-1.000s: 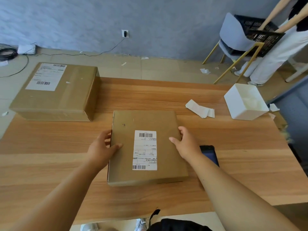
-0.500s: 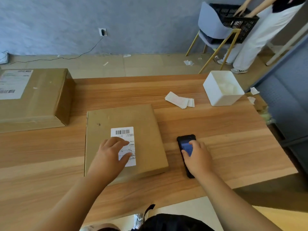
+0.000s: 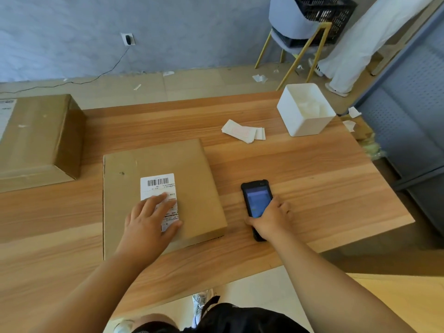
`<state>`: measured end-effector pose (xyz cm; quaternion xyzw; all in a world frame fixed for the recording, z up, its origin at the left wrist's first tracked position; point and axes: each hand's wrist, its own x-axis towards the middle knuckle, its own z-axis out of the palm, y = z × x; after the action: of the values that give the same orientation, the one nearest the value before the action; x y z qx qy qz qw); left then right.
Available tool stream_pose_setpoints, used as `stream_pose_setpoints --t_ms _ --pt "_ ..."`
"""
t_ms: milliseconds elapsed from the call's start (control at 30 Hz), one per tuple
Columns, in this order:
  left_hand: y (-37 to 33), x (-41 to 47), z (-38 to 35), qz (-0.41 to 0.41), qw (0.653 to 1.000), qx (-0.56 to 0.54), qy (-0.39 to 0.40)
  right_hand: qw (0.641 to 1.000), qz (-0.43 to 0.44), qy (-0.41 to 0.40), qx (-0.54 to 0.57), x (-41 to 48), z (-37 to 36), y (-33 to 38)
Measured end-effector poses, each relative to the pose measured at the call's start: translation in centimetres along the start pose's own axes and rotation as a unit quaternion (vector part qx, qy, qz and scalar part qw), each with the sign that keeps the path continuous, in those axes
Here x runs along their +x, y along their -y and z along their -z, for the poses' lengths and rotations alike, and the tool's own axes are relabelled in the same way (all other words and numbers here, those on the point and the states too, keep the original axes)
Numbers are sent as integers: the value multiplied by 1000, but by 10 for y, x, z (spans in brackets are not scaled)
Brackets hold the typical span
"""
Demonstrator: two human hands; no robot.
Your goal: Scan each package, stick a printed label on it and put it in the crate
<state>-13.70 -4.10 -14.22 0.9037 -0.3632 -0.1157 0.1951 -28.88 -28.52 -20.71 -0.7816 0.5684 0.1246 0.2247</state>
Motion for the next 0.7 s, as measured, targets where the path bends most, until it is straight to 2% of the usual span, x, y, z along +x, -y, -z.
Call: stream_pose_setpoints --t_ms 100,233,400,500,700 --pt "4 0 0 -8 1000 -8 6 997 -9 24 78 2 10 9" --pt "10 -2 3 -4 999 -39 11 989 13 8 146 -3 25 25" --pt "24 -12 8 34 998 -34 -37 982 104 -6 160 -19 60 50" --pt "32 -18 11 80 995 -15 -65 978 178 19 109 -38 83 66" --pt "49 -14 18 142 988 17 -62 950 271 86 -127 -78 116 102"
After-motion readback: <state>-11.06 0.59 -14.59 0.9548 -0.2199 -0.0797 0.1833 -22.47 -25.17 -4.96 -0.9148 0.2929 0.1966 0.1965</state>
